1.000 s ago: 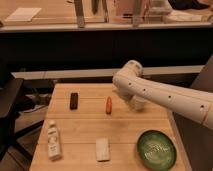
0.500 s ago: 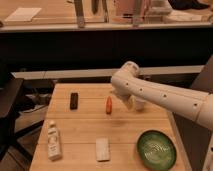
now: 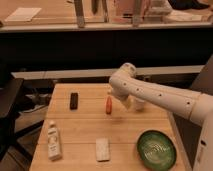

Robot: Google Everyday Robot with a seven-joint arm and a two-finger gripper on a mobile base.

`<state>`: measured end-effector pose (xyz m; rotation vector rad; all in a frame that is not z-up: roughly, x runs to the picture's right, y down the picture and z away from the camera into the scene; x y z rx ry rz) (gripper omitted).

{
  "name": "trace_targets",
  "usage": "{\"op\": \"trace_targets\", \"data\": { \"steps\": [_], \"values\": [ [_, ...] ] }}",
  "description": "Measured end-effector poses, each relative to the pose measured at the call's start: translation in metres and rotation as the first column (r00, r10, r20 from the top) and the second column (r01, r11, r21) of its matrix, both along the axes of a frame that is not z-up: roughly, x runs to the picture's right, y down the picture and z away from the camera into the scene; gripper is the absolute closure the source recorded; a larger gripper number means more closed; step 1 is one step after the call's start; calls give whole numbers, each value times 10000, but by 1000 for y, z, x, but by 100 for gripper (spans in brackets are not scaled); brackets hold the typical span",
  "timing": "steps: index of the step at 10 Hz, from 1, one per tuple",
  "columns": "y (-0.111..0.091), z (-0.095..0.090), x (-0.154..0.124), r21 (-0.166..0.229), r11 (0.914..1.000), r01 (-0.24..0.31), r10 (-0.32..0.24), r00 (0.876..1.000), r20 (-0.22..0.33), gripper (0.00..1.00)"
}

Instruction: Drag the pepper across the table

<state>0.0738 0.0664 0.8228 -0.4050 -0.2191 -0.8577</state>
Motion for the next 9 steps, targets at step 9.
{"op": "trace_targets", "data": {
  "steps": [9],
  "values": [
    [10,44,-18,-214,9940,1076,-1054,9907,855,20]
  ]
}}
